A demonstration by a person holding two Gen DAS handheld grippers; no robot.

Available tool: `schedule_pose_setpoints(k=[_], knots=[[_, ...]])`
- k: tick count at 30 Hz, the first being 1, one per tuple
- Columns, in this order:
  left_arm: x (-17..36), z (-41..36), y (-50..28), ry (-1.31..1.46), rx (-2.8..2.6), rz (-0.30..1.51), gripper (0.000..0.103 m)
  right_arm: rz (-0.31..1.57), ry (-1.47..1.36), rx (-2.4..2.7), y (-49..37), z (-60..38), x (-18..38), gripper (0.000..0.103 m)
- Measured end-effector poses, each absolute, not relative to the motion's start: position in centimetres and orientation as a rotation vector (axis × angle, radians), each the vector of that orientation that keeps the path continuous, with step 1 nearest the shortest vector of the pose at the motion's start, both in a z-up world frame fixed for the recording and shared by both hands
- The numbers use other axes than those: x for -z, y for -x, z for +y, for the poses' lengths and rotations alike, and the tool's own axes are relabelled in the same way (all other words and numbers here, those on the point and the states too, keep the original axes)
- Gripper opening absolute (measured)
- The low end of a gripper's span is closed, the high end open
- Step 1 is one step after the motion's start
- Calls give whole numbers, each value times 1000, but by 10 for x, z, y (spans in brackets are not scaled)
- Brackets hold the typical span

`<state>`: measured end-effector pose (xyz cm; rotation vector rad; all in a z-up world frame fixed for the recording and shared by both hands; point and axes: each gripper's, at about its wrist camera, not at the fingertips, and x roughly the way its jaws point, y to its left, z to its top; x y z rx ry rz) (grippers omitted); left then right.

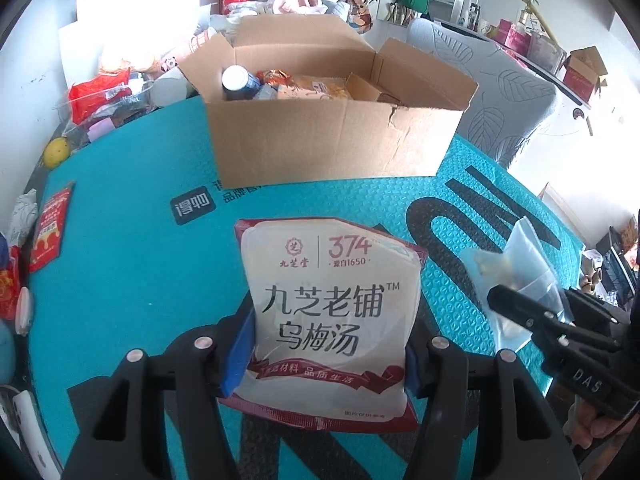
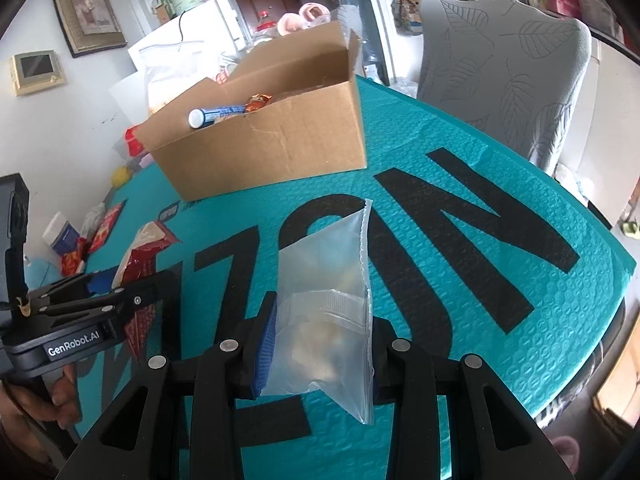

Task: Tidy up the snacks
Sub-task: 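Carry the white bag and clear bag over the cardboard box with both tools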

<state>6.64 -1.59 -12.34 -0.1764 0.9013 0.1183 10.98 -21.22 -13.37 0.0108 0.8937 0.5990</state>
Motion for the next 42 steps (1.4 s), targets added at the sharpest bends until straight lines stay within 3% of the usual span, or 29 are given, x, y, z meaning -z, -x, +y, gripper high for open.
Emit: schedule_pose_setpoints(k=[12,29,42], knots=[[82,-3,-43,176,-84,786,59,834,39,-708,-87,-180,107,35],[-23,-5,-50,105,1,520,59,597,104,-787,-87,-164,-1,35],[-47,10,-98,116,23,428,59,495,117,-790,-128,-155,-42,35]])
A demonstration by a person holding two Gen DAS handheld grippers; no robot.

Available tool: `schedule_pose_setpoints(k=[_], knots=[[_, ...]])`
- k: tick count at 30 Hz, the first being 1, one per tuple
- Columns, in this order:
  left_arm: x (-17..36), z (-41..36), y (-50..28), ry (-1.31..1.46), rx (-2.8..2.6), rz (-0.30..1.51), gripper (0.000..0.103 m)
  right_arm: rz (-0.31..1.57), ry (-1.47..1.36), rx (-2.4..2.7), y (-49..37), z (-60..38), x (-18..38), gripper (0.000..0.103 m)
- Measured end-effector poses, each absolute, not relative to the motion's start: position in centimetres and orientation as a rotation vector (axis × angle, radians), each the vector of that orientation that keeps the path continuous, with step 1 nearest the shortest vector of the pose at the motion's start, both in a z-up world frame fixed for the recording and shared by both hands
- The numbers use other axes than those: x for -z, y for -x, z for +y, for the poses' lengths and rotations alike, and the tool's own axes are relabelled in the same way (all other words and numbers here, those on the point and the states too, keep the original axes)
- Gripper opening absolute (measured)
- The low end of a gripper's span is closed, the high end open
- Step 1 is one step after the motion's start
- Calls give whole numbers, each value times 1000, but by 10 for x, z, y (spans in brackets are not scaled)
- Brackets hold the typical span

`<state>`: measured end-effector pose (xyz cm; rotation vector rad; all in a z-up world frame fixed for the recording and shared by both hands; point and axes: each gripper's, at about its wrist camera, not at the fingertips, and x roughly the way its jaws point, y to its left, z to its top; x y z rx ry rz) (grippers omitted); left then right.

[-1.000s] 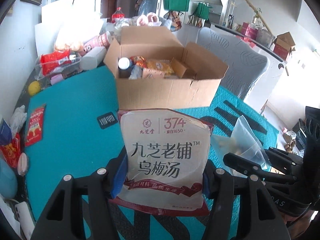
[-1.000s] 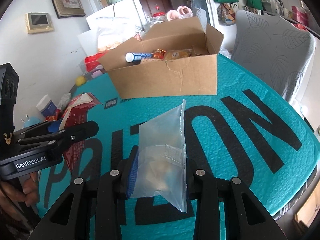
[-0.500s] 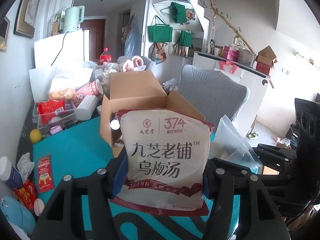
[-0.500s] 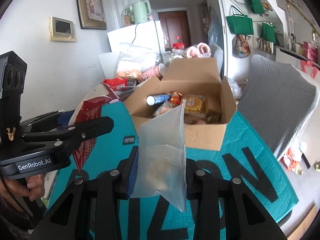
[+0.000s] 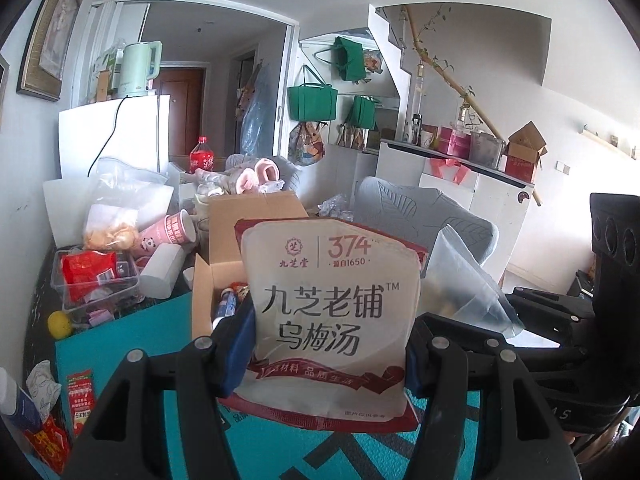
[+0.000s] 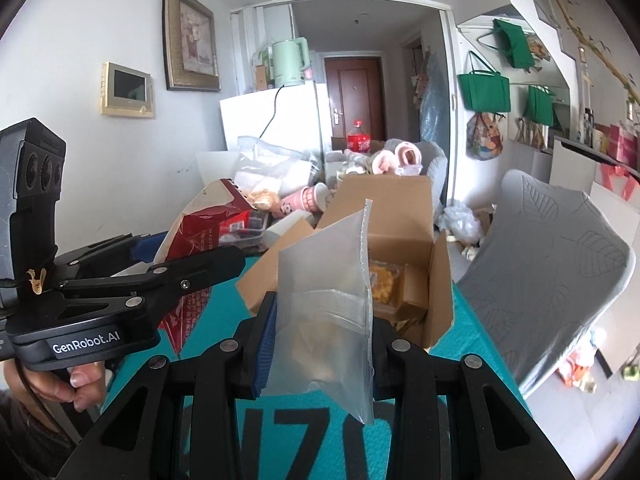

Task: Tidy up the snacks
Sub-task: 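Carry the white bag and clear bag over the cardboard box with both tools, then lower both tools into the box and open them to release the bags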

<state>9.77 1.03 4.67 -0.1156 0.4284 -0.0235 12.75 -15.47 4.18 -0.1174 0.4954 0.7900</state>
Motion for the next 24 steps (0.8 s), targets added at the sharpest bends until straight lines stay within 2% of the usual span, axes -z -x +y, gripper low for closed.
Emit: schedule_pose_setpoints(k=[16,24], knots=[[-57,58,-201,170,-26,355,59,456,154,-791,-233,-107,-55,35],[-47,74,-256,172,-80,381,59,528,126,-830,-289,-90,-41,35]])
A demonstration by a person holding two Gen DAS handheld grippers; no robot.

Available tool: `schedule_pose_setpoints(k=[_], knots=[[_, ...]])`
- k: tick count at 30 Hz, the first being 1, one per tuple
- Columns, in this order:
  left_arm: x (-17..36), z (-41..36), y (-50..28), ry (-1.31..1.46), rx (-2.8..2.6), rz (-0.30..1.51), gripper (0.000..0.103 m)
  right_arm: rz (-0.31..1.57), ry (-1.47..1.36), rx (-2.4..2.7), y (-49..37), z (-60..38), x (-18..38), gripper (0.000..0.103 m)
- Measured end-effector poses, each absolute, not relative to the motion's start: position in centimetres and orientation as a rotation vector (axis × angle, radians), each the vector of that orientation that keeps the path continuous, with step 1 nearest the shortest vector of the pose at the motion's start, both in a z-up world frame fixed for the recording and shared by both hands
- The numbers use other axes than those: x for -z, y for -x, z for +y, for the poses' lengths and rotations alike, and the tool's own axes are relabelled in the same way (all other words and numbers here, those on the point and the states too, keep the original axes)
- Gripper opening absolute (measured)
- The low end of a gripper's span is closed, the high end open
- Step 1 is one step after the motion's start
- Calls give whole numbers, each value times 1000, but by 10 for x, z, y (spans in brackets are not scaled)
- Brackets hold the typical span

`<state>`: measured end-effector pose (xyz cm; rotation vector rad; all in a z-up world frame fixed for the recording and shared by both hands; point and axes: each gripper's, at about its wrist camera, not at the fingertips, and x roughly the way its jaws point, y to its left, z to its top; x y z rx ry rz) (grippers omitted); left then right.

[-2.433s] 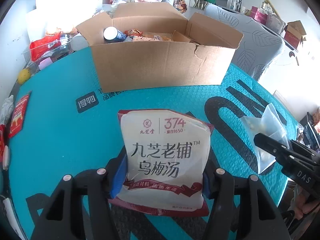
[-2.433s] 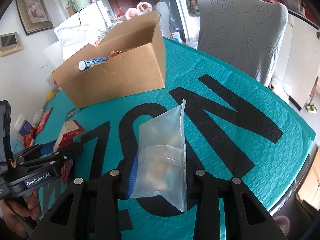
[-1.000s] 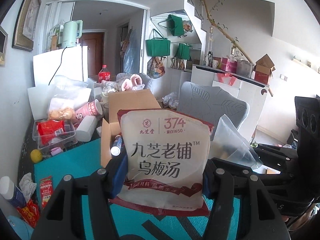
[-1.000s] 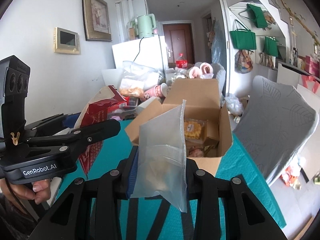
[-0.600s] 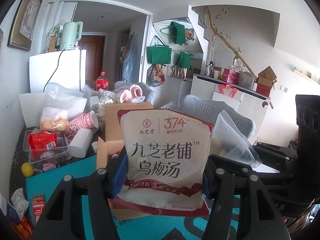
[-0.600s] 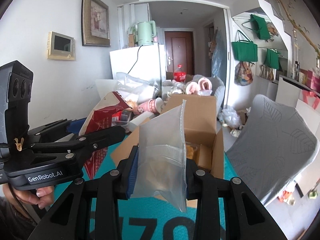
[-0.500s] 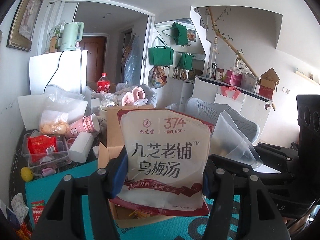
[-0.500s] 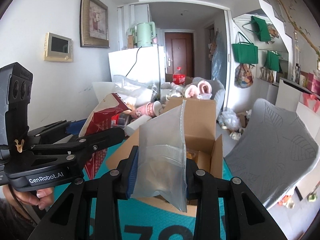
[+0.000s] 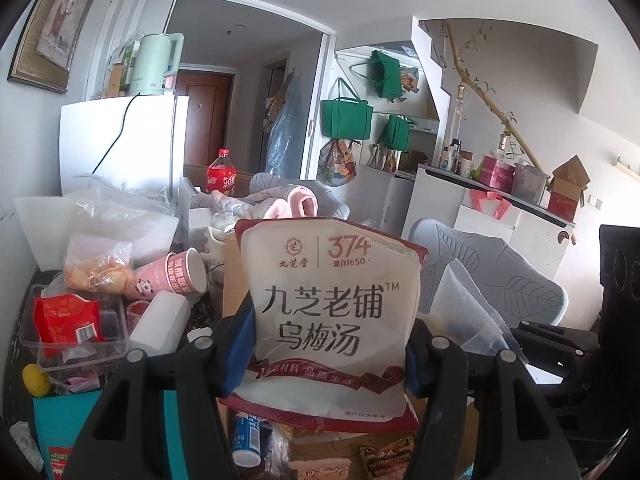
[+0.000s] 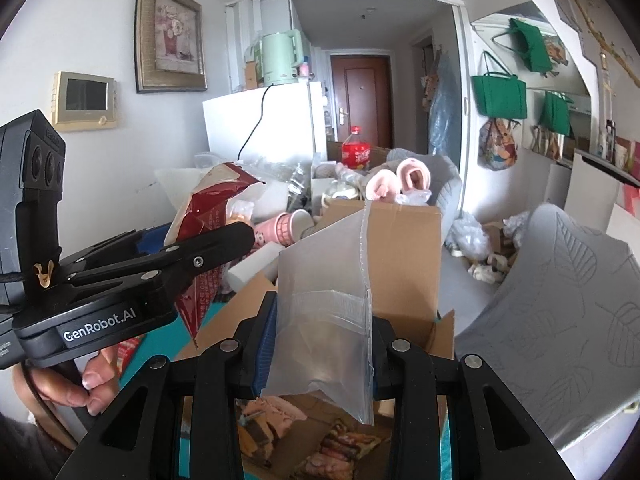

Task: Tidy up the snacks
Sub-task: 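Lower both tools into the box and open them to release the bags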

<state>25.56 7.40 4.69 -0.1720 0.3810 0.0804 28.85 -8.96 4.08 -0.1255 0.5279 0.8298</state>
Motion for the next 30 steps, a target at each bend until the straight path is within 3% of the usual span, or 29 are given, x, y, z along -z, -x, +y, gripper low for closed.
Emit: schedule_pose_setpoints(k=[12,30], knots=[[1,93,-306,119,-128,553,59,649,69,-764,-343,-72,9,36],[58,94,-347,88,-116,814,59,844,217,-669,-370,-49,63,36]])
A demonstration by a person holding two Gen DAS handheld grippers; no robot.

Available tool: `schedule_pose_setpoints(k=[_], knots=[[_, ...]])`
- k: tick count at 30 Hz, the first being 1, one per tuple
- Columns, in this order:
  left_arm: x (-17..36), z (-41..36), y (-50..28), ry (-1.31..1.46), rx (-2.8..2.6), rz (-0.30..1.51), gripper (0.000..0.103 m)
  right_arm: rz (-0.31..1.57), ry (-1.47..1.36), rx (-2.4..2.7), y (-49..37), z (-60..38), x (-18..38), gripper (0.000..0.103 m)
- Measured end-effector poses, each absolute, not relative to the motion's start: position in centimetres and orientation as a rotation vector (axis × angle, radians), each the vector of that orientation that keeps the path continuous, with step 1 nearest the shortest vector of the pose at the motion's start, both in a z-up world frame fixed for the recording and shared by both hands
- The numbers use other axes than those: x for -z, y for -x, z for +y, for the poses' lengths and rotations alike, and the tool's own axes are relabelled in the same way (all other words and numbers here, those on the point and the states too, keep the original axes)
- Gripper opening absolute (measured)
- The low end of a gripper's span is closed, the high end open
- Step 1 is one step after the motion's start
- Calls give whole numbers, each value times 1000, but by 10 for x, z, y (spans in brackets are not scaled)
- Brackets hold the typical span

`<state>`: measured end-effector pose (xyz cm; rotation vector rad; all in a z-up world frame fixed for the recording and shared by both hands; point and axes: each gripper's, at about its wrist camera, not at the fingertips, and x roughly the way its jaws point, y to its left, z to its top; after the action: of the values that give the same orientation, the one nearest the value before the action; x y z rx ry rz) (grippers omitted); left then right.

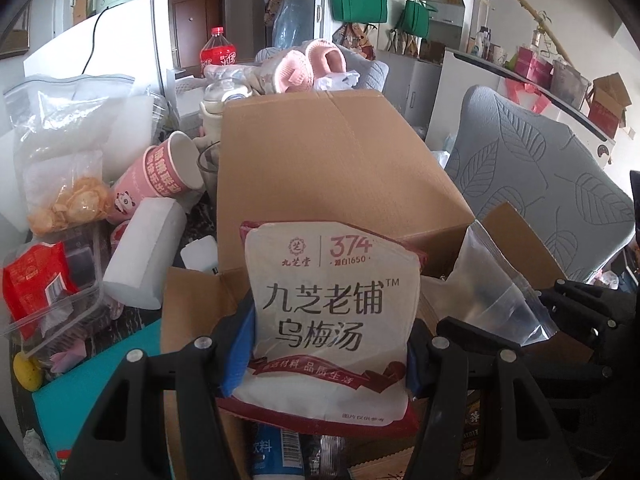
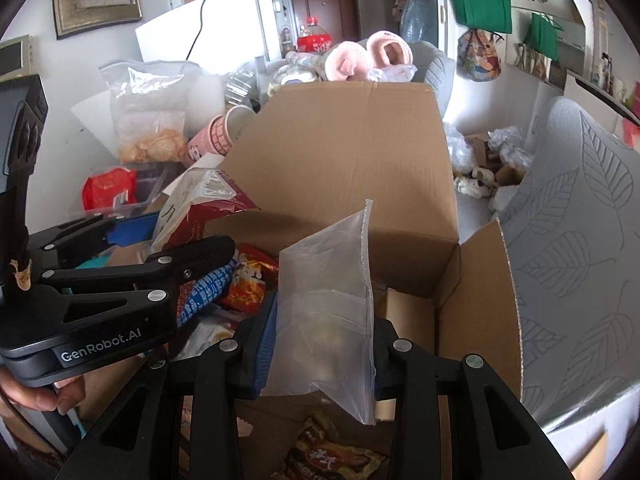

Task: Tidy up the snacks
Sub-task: 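Lower both tools into the box and open them to release the bags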

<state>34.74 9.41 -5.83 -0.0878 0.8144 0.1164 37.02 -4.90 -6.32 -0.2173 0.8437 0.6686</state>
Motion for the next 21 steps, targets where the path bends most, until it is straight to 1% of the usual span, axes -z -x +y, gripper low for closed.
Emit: schedule_pose_setpoints(k=[4,6,8,11,14,15,17,21], knots=[[65,92,-353,98,-110,851,59,870,233,-630,-374,-48,70,38],[67,92,-354,114,-106,865,60,869,249,-602,-375,-48,70,42],[68,93,-355,138,-101,879,60,865,255,-587,-374,-49,69,54],[71,95,-357,169,-100,908,61,853,265,-570,-372,-51,66,56],[69,94,-355,162,-136,907,74,837,281,-534,-370,-53,62,56],[68,93,-355,152,-155,906,82,831,282,-522,-368,-55,61,56],[66,91,-353,125,-190,905,83,822,279,-514,-364,-59,57,62],[61,92,-348,152,-191,901,83,809,259,-504,-355,-69,48,62]])
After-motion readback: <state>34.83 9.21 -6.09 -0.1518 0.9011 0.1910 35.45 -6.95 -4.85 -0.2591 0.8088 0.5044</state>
